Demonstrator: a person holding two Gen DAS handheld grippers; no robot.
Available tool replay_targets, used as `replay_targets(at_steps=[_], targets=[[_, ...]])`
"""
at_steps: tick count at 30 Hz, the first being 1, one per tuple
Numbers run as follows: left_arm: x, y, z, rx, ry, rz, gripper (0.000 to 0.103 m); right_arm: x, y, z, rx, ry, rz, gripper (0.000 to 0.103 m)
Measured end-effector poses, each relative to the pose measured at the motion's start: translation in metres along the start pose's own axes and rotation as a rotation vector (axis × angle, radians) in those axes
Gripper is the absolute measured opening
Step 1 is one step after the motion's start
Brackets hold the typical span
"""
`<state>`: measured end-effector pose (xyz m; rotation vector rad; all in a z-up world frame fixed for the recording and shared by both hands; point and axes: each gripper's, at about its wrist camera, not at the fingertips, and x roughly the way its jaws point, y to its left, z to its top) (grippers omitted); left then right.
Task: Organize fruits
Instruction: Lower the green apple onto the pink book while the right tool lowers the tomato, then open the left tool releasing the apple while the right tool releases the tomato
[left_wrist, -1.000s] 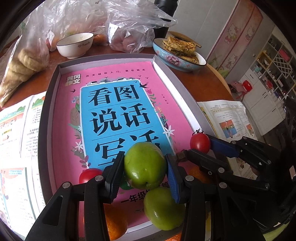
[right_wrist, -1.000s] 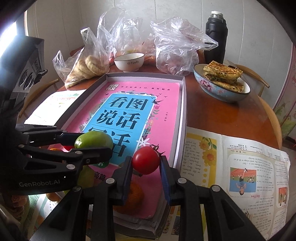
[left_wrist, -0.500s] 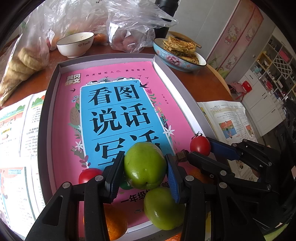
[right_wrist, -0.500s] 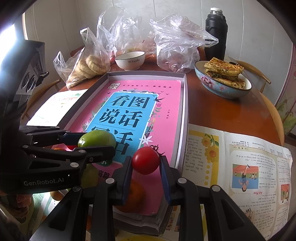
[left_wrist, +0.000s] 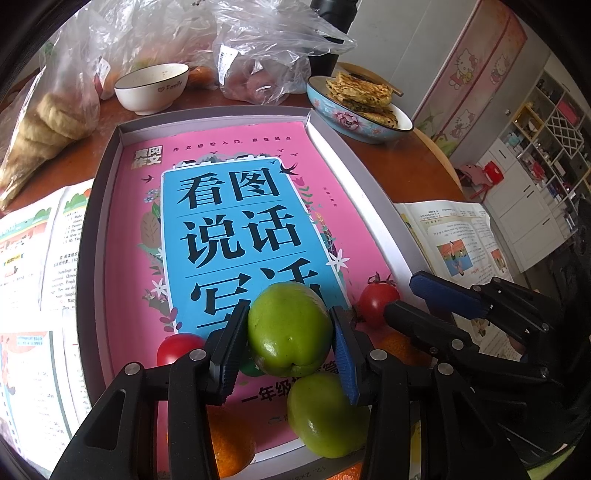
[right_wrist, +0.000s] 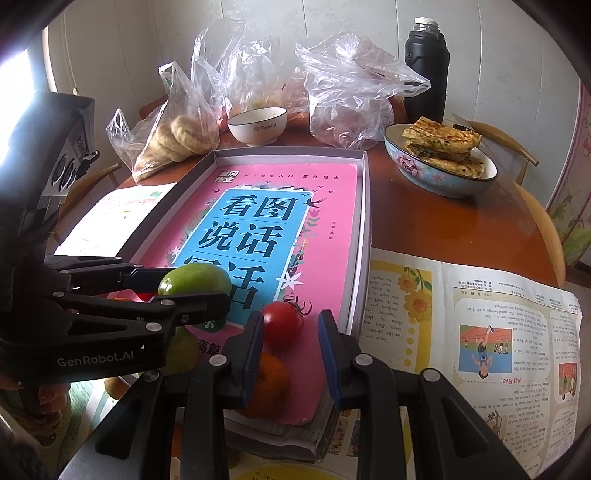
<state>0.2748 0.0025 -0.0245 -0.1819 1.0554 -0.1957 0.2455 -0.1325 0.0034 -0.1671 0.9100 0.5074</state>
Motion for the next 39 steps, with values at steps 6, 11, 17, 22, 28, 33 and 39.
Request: replay_targets(at_steps=[6, 11, 17, 22, 28, 33, 39], targets=[[-0.001, 0.000, -0.001, -0.002, 0.001, 0.003, 0.045, -0.004, -0.001, -0.002, 0.006, -0.010, 0.000, 0.030], [-0.002, 0.000, -0.001, -0.007, 0.003, 0.004, 0.045, -0.006, -0.002, -0.004, 0.012, -0.013, -0.002, 0.030], [-0.002, 0.000, -0.001, -0.010, 0.005, 0.003, 0.045, -0.011, -0.001, -0.005, 0.016, -0.020, 0.000, 0.031], [-0.006, 0.001, -0.002, -0.017, 0.003, 0.003, 0.046, -0.013, -0.002, -0.005, 0.021, -0.024, 0.000, 0.034], [-0.014, 0.001, -0.002, -0.020, -0.013, 0.001, 0.049, -0.015, -0.002, -0.007, 0.021, -0.024, -0.003, 0.035], [-0.019, 0.002, -0.003, -0.027, -0.023, -0.004, 0.051, -0.019, -0.001, -0.008, 0.024, -0.033, 0.000, 0.039], [-0.028, 0.002, -0.005, -0.032, -0.039, -0.009, 0.052, -0.026, 0.001, -0.009, 0.020, -0.046, -0.001, 0.040]])
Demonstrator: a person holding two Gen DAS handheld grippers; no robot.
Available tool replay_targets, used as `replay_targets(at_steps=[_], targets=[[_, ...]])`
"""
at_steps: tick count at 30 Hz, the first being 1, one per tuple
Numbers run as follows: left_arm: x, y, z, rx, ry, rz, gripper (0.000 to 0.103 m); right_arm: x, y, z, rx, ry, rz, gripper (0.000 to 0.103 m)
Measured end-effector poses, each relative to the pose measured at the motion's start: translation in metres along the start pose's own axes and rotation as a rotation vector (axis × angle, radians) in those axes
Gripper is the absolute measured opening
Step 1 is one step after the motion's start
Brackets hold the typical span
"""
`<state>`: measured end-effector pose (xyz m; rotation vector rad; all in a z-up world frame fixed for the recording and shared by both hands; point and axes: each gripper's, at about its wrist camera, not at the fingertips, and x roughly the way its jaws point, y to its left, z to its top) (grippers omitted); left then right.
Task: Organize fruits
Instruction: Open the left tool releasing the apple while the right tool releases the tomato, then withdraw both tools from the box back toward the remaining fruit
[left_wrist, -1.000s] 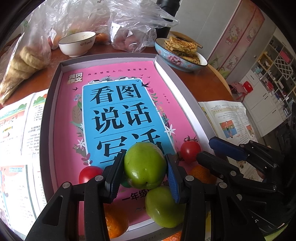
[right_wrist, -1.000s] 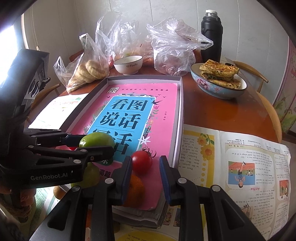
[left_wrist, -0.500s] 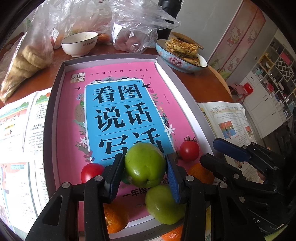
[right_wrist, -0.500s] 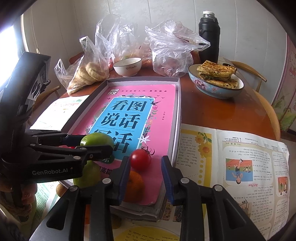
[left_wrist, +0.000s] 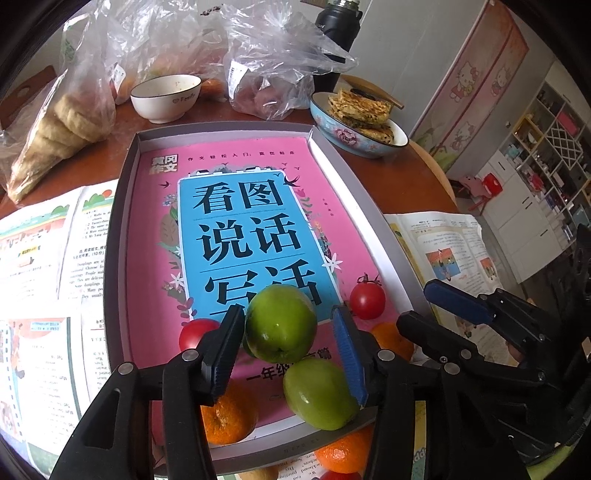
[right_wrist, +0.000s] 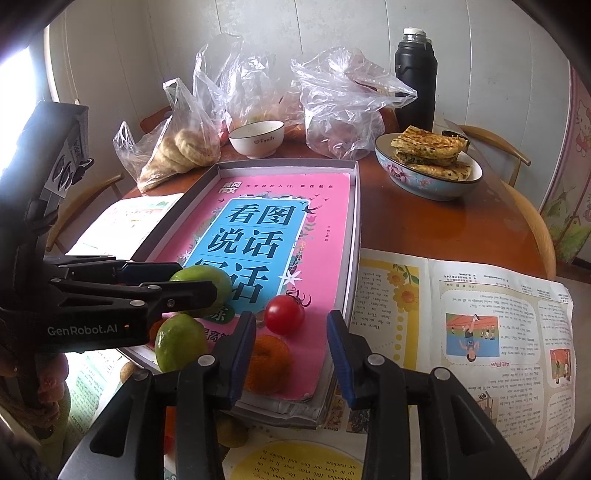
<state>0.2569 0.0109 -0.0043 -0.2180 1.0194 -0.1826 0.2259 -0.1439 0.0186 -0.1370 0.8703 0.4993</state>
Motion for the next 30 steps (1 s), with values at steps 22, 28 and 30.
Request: replay_targets(at_steps=[22, 28, 30], targets=[[-0.024, 0.022, -0.013, -0.056, -0.042, 0.040, 0.059, -0.021, 0.009, -0.006, -0.010, -0.036, 0.006, 0.042], [-0.032, 0.026, -0.018, -0.069, -0.054, 0.038, 0.060, -0.028, 0.013, -0.008, -0.017, -0.050, 0.006, 0.043], [-0.035, 0.026, -0.020, -0.068, -0.061, 0.036, 0.060, -0.030, 0.014, -0.008, -0.017, -0.054, 0.006, 0.044]])
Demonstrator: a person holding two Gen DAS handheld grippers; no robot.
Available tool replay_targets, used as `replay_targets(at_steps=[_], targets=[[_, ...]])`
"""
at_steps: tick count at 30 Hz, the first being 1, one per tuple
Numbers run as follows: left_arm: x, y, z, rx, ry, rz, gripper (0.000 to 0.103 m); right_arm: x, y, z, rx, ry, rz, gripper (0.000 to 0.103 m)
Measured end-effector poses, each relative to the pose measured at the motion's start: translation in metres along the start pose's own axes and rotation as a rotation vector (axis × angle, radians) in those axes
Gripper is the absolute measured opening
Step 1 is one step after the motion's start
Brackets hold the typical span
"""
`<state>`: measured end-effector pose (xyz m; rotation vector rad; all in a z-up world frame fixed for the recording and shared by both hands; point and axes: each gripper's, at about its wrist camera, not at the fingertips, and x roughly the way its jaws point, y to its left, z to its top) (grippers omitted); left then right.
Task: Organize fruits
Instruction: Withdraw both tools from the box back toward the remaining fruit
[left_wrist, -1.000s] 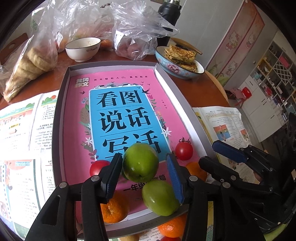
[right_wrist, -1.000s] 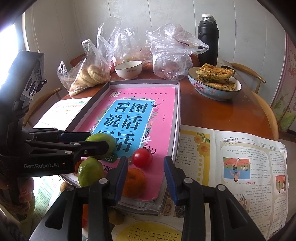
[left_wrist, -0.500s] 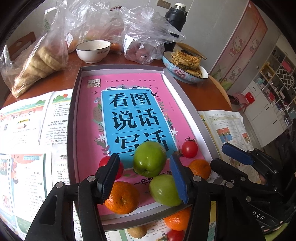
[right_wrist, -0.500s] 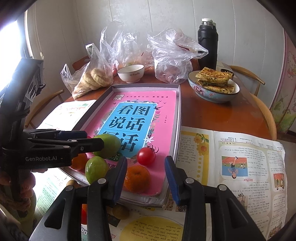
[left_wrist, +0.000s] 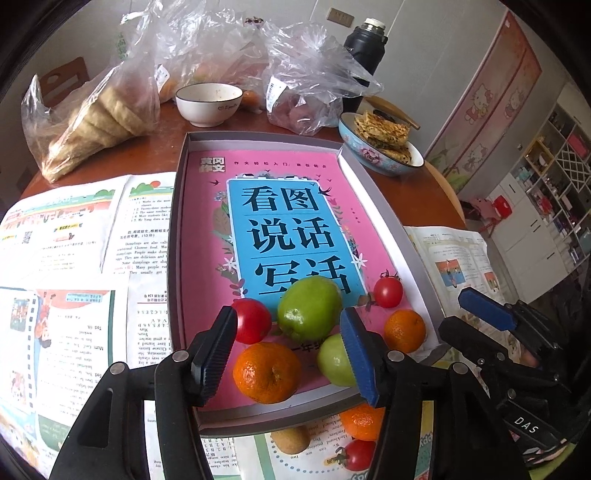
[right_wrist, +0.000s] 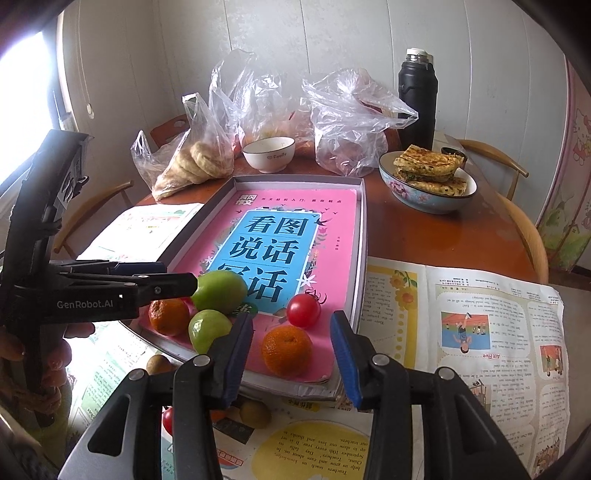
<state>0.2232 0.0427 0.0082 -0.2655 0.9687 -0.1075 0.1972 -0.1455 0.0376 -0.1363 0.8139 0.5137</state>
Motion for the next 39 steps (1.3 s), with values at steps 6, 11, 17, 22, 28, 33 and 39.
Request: replay_targets(at_steps=[6, 11, 17, 22, 28, 33, 39], targets=[[-0.012, -0.002, -0.004, 0.001, -0.023, 0.001, 0.067, -0.005, 0.003, -0.001, -0.006, -0.008, 0.000, 0.046], [-0.024, -0.006, -0.008, 0.011, -0.049, 0.002, 0.073, -0.009, 0.004, -0.003, -0.007, -0.014, 0.003, 0.049], [-0.039, -0.010, -0.014, 0.022, -0.073, 0.007, 0.075, -0.017, 0.007, -0.007, -0.013, -0.026, 0.010, 0.052], [-0.050, -0.013, -0.019, 0.030, -0.090, 0.004, 0.075, -0.023, 0.011, -0.010, -0.022, -0.033, 0.017, 0.052], [-0.058, -0.017, -0.027, 0.042, -0.097, 0.002, 0.075, -0.029, 0.016, -0.014, -0.033, -0.035, 0.021, 0.052], [-0.062, -0.020, -0.032, 0.056, -0.100, 0.002, 0.075, -0.032, 0.019, -0.018, -0.038, -0.035, 0.026, 0.053], [-0.066, -0.023, -0.039, 0.063, -0.101, 0.000, 0.075, -0.035, 0.020, -0.023, -0.038, -0.034, 0.033, 0.053]])
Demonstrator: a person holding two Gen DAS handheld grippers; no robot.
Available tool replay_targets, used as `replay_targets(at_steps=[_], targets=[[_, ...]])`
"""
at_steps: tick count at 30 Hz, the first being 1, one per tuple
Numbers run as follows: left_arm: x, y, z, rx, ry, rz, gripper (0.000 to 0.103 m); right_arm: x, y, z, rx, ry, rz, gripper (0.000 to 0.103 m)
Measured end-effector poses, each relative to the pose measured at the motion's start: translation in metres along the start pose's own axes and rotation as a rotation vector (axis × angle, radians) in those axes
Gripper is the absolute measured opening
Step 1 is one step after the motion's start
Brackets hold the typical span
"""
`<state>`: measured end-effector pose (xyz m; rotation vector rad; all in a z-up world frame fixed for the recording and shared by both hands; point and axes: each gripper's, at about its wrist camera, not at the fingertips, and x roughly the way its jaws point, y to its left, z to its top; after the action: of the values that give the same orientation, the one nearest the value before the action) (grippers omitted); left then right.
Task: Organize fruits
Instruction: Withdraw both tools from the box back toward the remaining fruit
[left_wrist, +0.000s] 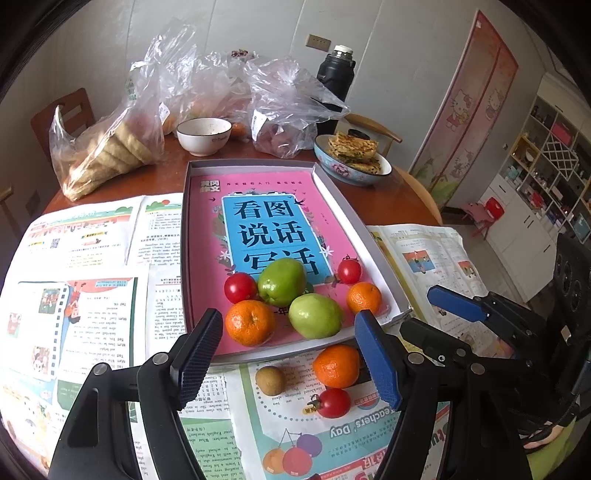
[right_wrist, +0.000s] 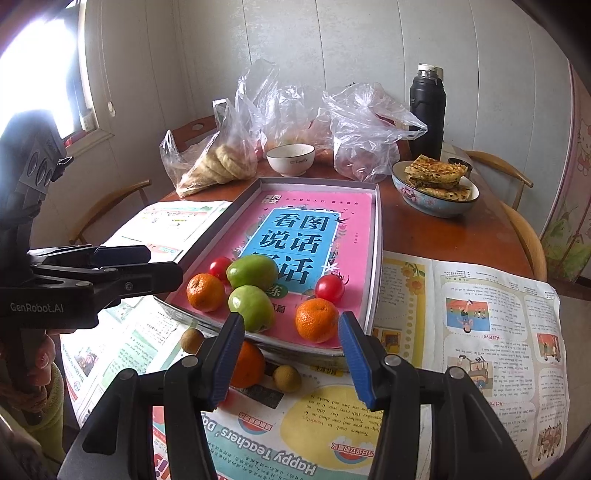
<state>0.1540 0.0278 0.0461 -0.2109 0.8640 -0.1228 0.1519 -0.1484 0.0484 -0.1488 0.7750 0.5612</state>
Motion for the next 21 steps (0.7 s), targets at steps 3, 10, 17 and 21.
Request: replay_targets(at_steps=[3, 10, 17, 21], targets=[[-0.002, -0.001, -0.003, 0.002, 0.001, -0.001, 0.075, -0.001, 0.000, -0.002, 0.002, 0.001, 0.001, 0.053], [-0.005, -0.005, -0.009, 0.013, 0.009, 0.004, 0.075, -0.003, 0.000, -0.004, 0.002, 0.001, 0.000, 0.054], [-0.010, -0.010, -0.014, 0.028, 0.007, 0.000, 0.075, -0.008, 0.002, -0.007, -0.003, -0.001, 0.002, 0.054], [-0.013, -0.011, -0.017, 0.032, 0.005, 0.001, 0.075, -0.012, 0.005, -0.010, -0.008, -0.004, 0.003, 0.054]])
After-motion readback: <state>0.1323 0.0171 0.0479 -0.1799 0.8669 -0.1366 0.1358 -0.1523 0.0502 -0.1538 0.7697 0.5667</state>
